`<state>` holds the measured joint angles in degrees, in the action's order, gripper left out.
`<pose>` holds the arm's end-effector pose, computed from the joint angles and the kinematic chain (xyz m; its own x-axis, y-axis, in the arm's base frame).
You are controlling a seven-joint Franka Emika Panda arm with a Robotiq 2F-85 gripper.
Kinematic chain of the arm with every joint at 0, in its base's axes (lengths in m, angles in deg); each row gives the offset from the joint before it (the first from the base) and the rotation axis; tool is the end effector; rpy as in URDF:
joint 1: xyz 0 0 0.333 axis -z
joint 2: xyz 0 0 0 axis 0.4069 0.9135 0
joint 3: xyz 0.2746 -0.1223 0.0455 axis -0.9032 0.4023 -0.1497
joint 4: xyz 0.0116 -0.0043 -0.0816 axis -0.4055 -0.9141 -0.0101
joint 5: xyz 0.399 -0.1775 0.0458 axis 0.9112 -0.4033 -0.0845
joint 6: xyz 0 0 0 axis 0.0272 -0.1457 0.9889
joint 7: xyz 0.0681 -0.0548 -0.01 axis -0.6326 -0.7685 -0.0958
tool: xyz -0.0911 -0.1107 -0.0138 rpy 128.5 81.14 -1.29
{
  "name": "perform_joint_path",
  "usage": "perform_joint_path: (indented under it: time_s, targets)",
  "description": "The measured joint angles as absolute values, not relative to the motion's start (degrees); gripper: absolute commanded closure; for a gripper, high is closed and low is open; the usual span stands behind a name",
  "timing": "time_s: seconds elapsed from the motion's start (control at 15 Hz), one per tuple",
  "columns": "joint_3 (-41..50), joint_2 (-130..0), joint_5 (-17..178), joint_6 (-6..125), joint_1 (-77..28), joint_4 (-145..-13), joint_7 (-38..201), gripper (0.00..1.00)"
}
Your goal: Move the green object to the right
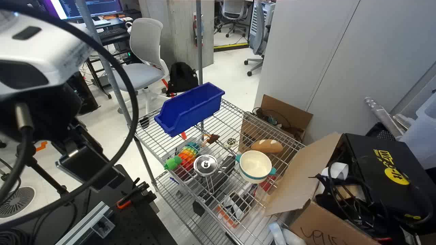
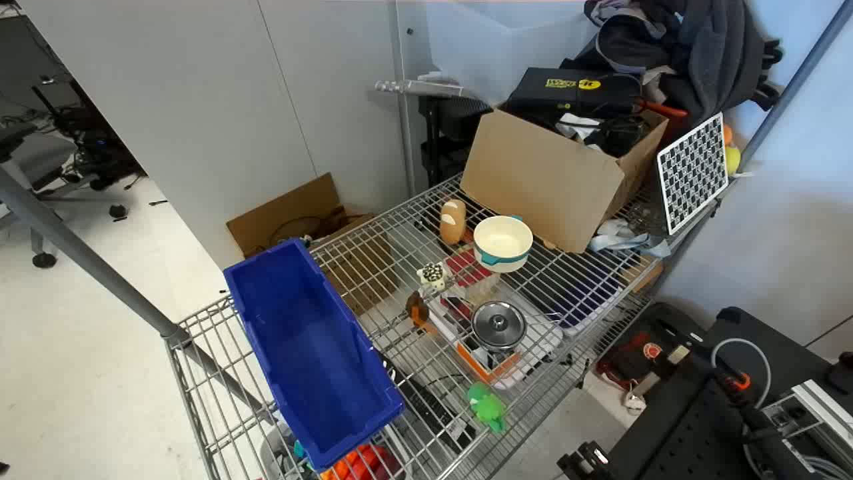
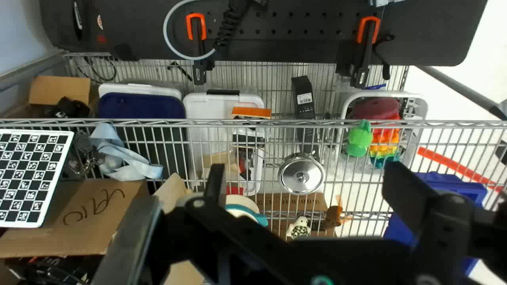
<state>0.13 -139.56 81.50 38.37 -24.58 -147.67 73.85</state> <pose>0.3367 0.0019 0.4216 0.9810 0.0759 0.1787 0.0679 -0.9964 0.0503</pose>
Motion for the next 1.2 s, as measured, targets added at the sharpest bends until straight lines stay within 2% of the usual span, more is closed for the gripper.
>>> perform_joint_path:
  time_s: [0.8, 1.2]
  targets:
    - [0.1, -137.6, 81.8, 38.8, -24.6, -147.6, 74.2, 0.0]
    - [-1.6, -121.1, 85.9, 50.2, -27.2, -144.5, 77.3, 0.0]
